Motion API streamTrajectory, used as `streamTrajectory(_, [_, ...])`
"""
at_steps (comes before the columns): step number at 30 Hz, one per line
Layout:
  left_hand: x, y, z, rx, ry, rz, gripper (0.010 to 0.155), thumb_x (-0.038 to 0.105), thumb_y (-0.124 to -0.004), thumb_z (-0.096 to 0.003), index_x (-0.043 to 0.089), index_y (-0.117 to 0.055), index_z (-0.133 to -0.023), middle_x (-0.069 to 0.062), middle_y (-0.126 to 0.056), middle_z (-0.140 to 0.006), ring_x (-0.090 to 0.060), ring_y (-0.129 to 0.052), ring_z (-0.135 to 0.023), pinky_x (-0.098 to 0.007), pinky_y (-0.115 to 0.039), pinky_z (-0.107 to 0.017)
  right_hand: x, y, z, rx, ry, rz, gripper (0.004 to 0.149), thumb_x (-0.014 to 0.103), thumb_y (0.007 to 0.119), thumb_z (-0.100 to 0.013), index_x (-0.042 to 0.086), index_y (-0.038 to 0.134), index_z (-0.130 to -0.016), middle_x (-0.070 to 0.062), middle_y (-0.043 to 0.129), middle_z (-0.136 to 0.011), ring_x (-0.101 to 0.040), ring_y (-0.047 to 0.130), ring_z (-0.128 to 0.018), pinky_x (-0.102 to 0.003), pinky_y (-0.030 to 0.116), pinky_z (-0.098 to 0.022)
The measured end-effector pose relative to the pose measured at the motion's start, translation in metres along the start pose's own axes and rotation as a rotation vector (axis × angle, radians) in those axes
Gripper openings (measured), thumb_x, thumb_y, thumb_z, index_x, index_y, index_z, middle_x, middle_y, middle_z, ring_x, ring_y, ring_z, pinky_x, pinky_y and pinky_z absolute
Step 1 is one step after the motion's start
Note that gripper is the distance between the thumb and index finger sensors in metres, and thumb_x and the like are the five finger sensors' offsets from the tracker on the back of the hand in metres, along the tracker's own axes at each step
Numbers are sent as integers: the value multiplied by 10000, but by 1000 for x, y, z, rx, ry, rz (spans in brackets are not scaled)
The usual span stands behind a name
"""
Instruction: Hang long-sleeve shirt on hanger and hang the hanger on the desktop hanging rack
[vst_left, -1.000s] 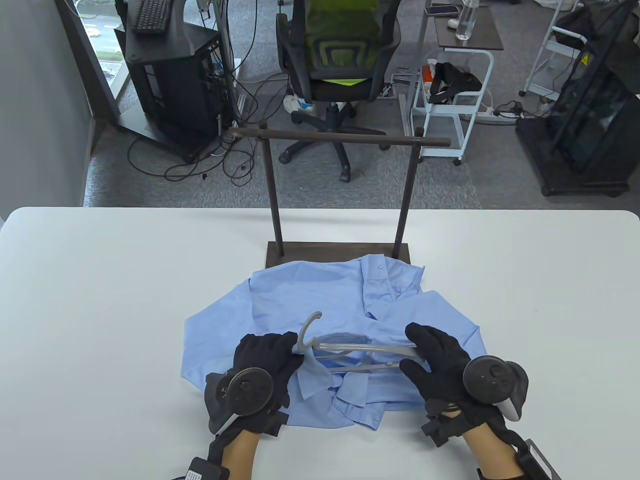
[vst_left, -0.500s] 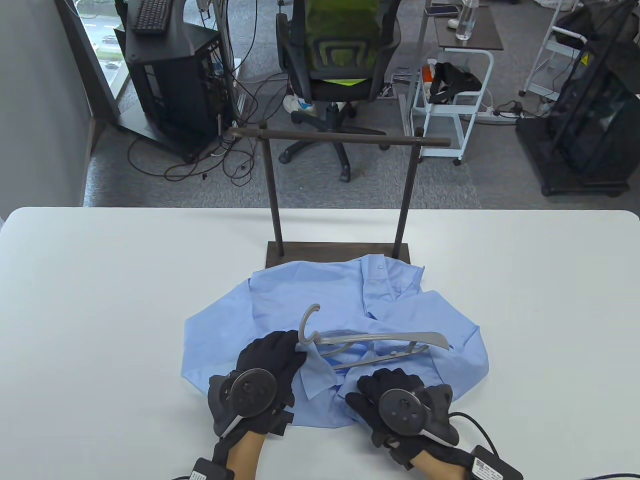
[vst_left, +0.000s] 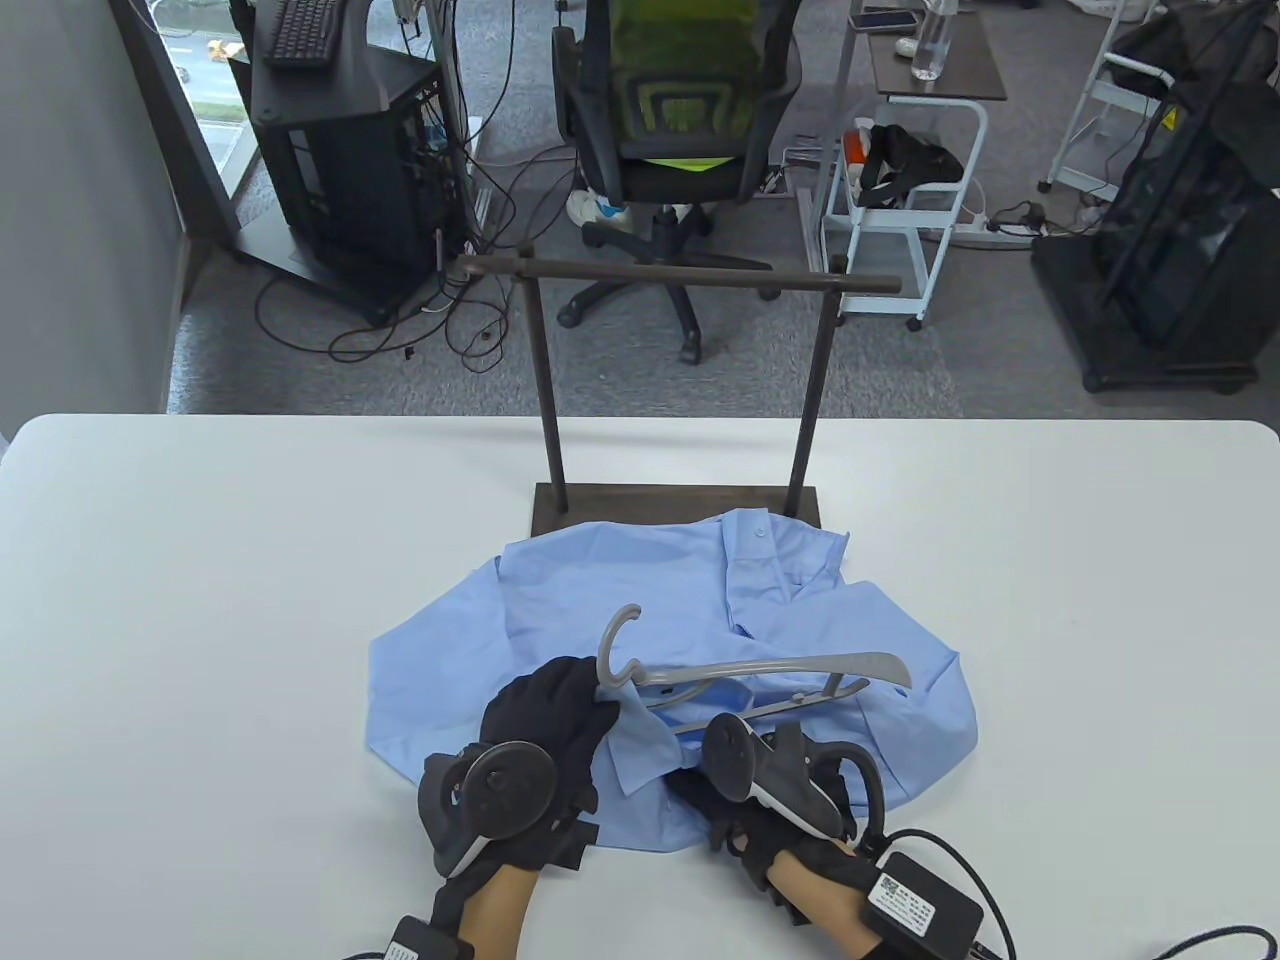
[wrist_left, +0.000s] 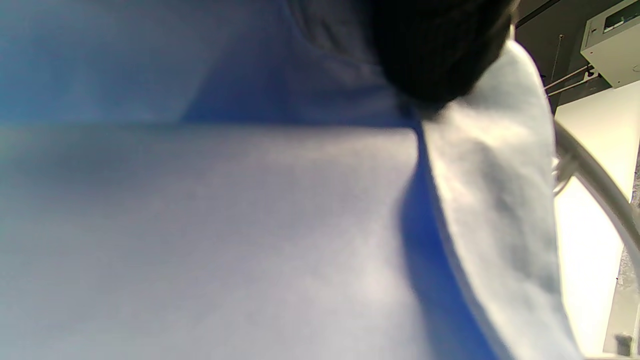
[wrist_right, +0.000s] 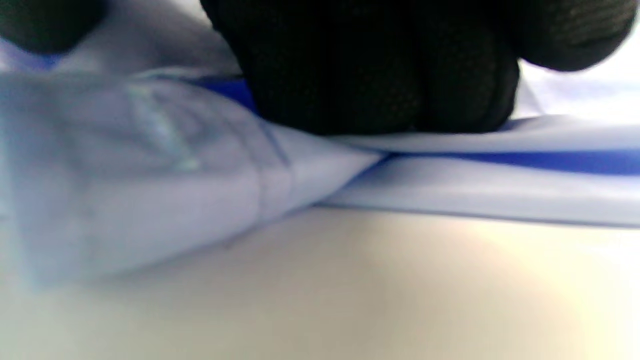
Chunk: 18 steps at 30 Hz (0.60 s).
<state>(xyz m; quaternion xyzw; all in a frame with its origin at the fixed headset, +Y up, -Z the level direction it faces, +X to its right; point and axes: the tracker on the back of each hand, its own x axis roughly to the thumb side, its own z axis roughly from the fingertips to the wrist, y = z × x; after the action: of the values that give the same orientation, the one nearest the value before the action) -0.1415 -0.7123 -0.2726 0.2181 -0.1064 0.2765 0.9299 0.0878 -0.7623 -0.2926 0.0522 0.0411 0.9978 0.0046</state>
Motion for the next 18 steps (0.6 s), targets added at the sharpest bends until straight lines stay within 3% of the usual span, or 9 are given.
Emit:
streamTrajectory(5, [-3, 1, 1, 1, 11, -1, 534, 477, -809, -412, 261, -852, -898, -47, -895, -902, -318, -1015, -713, -654, -772, -560, -8, -2, 3, 25, -4, -142, 588, 587, 831, -457, 106, 965, -769, -187, 922, -727, -445, 950, -570, -570, 797, -428])
streamTrajectory(10, [-16, 3, -1, -12, 51, 13, 535, 474, -805, -416, 257, -851, -903, -53, -892, -910, -324, -1012, -718, -656, -766, -565, -46, -20, 10, 17, 41, -340, 500, 478, 847, -465, 140, 926, -825, -187, 892, -779, -444, 941, -619, -576, 792, -454])
streamTrajectory(14, [-26, 6, -1, -11, 89, 42, 536, 471, -801, -417, 255, -850, -905, -55, -891, -912, -324, -1011, -723, -658, -763, -566, -93, -34, 14, -50, 138, -554, 439, 404, 831, -474, 188, 894, -850, -175, 968, -692, -436, 1006, -562, -582, 834, -409])
streamTrajectory(18, [-30, 7, -1, -25, 93, 62, 535, 466, -791, -420, 259, -846, -911, -52, -887, -918, -326, -1005, -734, -660, -754, -577, -125, -45, 10, -90, 142, -726, 442, 320, 847, -442, 167, 865, -856, -123, 990, -605, -380, 1034, -523, -557, 859, -397])
